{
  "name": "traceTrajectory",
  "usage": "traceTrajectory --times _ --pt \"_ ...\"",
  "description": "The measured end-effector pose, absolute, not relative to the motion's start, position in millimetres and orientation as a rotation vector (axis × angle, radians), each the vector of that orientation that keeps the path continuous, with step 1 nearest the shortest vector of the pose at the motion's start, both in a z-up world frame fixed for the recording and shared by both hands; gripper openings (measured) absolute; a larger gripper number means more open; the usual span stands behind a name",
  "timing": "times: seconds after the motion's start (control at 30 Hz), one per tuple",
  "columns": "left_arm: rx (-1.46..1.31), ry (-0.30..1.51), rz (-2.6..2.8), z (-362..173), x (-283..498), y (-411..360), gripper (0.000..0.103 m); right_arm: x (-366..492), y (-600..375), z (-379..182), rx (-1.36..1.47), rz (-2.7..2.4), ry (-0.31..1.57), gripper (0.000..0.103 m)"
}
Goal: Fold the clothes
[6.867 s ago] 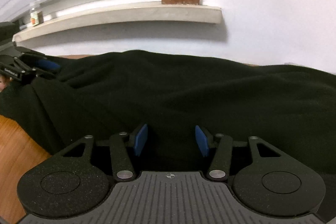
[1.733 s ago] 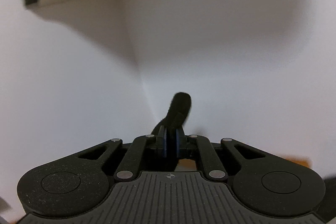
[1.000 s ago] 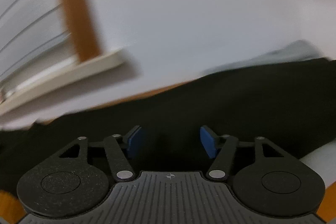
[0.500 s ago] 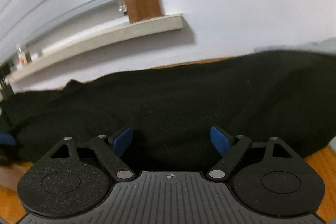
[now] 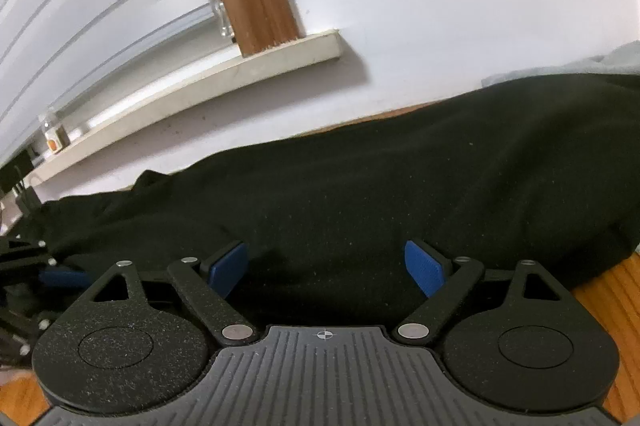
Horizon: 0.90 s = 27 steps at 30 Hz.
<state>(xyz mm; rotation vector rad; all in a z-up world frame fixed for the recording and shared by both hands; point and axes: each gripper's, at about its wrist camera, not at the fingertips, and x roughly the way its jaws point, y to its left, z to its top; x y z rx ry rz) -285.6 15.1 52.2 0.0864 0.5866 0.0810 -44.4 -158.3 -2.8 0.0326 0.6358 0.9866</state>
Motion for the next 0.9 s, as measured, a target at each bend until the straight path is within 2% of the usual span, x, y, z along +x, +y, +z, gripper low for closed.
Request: traceTrajectory --times 0.03,0.07,0.27,0.4,0.43,0.47,0.53,0.57,0.6,0.9 --pt "0.079 0.575 0.083 56 -286 17 0.011 -45 -159 -3 0.037 0.988 0.635 0.085" --pt "0.071 0.564 0.085 59 -287 19 0.008 -45 -160 -3 0.039 0.988 0.634 0.085" --pt "-0.135 0.432 0.029 97 -308 42 0.007 -48 -173 0 0.112 1.018 0.579 0.085" --pt "-0.165 0.441 0.033 98 -305 46 0.007 -56 -190 4 0.166 1.073 0.477 0.083" --pt "-0.171 0.444 0.035 98 -304 47 0.007 -60 -191 7 0.137 1.078 0.454 0.078" --pt "-0.178 0.447 0.036 98 -303 48 0.007 -65 -191 9 0.122 1.088 0.448 0.068" --pt "-0.166 0.445 0.061 101 -297 52 0.007 -74 -193 13 0.093 1.108 0.437 0.061" --pt "-0.164 0.448 0.068 102 -293 55 0.007 -78 -190 16 0.085 1.141 0.445 0.053" --pt "-0.176 0.448 0.071 103 -291 58 0.007 -83 -188 18 0.078 1.175 0.454 0.050" --pt "-0.219 0.464 0.015 107 -297 49 0.007 -135 -134 37 -0.126 1.450 0.447 0.051"
